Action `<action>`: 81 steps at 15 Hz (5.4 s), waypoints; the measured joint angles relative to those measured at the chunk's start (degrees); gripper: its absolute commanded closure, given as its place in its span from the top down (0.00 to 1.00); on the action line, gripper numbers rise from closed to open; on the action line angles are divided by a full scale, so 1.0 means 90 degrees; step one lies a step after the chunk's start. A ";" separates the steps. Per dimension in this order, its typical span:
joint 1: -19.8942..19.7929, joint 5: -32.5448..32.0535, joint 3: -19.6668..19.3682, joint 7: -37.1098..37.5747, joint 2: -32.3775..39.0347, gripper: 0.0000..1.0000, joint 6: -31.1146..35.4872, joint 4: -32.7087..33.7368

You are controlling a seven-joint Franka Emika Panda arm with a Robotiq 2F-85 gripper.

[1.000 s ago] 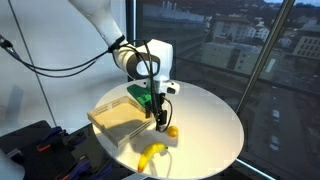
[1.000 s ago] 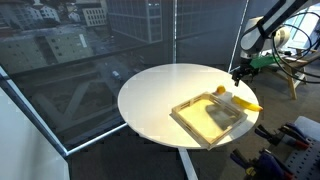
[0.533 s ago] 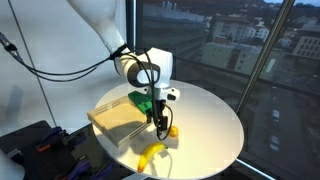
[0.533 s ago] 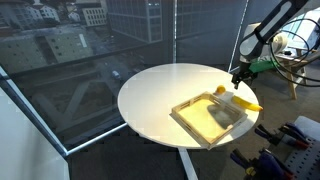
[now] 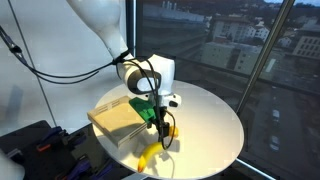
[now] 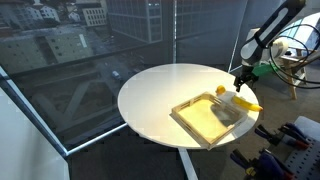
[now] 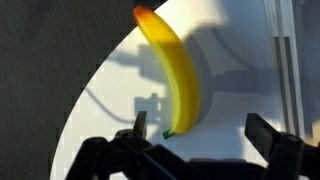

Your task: Put the banana in the box

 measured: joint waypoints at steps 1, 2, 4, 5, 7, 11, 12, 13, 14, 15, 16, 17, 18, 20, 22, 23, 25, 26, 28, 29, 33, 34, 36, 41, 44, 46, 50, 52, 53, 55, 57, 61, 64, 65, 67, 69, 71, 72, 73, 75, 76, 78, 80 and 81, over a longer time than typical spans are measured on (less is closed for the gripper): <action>-0.0053 0.0016 0.0036 -0.0151 0.0017 1.00 0.0017 0.0000; -0.0096 0.0025 0.0065 -0.0284 0.0026 1.00 0.0027 0.0000; -0.0162 0.0033 0.0103 -0.0529 0.0040 1.00 0.0043 -0.0001; -0.0182 0.0033 0.0114 -0.0625 0.0045 1.00 0.0062 -0.0003; -0.0207 0.0033 0.0121 -0.0766 0.0061 1.00 0.0156 -0.0017; -0.0222 0.0033 0.0130 -0.0899 0.0171 1.00 0.0540 -0.0077; -0.0222 0.0033 0.0142 -0.0901 0.0209 1.00 0.0628 -0.0094; -0.0223 0.0033 0.0160 -0.0901 0.0245 1.00 0.0707 -0.0110; -0.0223 0.0033 0.0181 -0.0901 0.0285 1.00 0.0774 -0.0119; -0.0223 0.0033 0.0203 -0.0901 0.0325 1.00 0.0824 -0.0125; -0.0223 0.0033 0.0226 -0.0901 0.0366 1.00 0.0861 -0.0127; -0.0223 0.0033 0.0249 -0.0901 0.0403 1.00 0.0895 -0.0128; -0.0223 0.0033 0.0267 -0.0901 0.0440 1.00 0.0924 -0.0128; -0.0223 0.0033 0.0295 -0.0901 0.0517 1.00 0.0979 -0.0128; -0.0223 0.0033 0.0311 -0.0901 0.0588 1.00 0.1008 -0.0126; -0.0224 0.0033 0.0315 -0.0901 0.0623 1.00 0.1017 -0.0124; -0.0232 0.0033 0.0315 -0.0901 0.0682 1.00 0.1026 -0.0120; -0.0240 0.0033 0.0315 -0.0901 0.0704 1.00 0.1027 -0.0119; -0.0274 0.0033 0.0313 -0.0901 0.0733 1.00 0.1027 -0.0117; -0.0302 0.0033 0.0313 -0.0901 0.0745 1.00 0.1027 -0.0116; -0.0455 0.0033 0.0286 -0.0898 0.0790 1.00 0.1027 -0.0107; -0.0490 0.0033 0.0277 -0.0898 0.0798 1.00 0.1027 -0.0106; -0.0547 0.0033 0.0266 -0.0898 0.0808 1.00 0.1027 -0.0106; -0.0591 0.0033 0.0247 -0.0896 0.0817 1.00 0.1027 -0.0106; -0.0591 0.0033 0.0247 -0.0895 0.0833 1.00 0.1027 -0.0106; -0.0590 0.0033 0.0252 -0.0895 0.0846 1.00 0.1027 -0.0106; -0.0586 0.0033 0.0278 -0.0895 0.0849 1.00 0.1027 -0.0106; -0.0581 0.0033 0.0289 -0.0895 0.0857 1.00 0.1027 -0.0106; -0.0578 0.0033 0.0290 -0.0895 0.0867 1.00 0.1027 -0.0106; -0.0570 0.0033 0.0291 -0.0895 0.0900 1.00 0.1027 -0.0106; -0.0554 0.0033 0.0302 -0.0887 0.0947 1.00 0.1027 -0.0106; -0.0530 0.0033 0.0345 -0.0881 0.1021 1.00 0.1027 -0.0106; -0.0528 0.0033 0.0365 -0.0881 0.1042 0.77 0.1027 -0.0106; -0.0528 0.0033 0.0366 -0.0881 0.1046 0.73 0.1027 -0.0106; -0.0529 0.0033 0.0366 -0.0881 0.1048 0.56 0.1027 -0.0106; -0.0532 0.0033 0.0366 -0.0881 0.1050 0.40 0.1027 -0.0106; -0.0538 0.0033 0.0366 -0.0881 0.1053 0.25 0.1027 -0.0106; -0.0541 0.0033 0.0366 -0.0881 0.1054 0.16 0.1027 -0.0105; -0.0545 0.0033 0.0365 -0.0881 0.1052 0.16 0.1027 -0.0102; -0.0551 0.0033 0.0365 -0.0881 0.1053 0.15 0.1027 -0.0097; -0.0553 0.0033 0.0365 -0.0881 0.1053 0.15 0.1027 -0.0096; -0.0555 0.0033 0.0365 -0.0881 0.1053 0.15 0.1027 -0.0095; -0.0555 0.0033 0.0365 -0.0882 0.1053 0.15 0.1027 -0.0094; -0.0555 0.0033 0.0365 -0.0882 0.1052 0.15 0.1027 -0.0093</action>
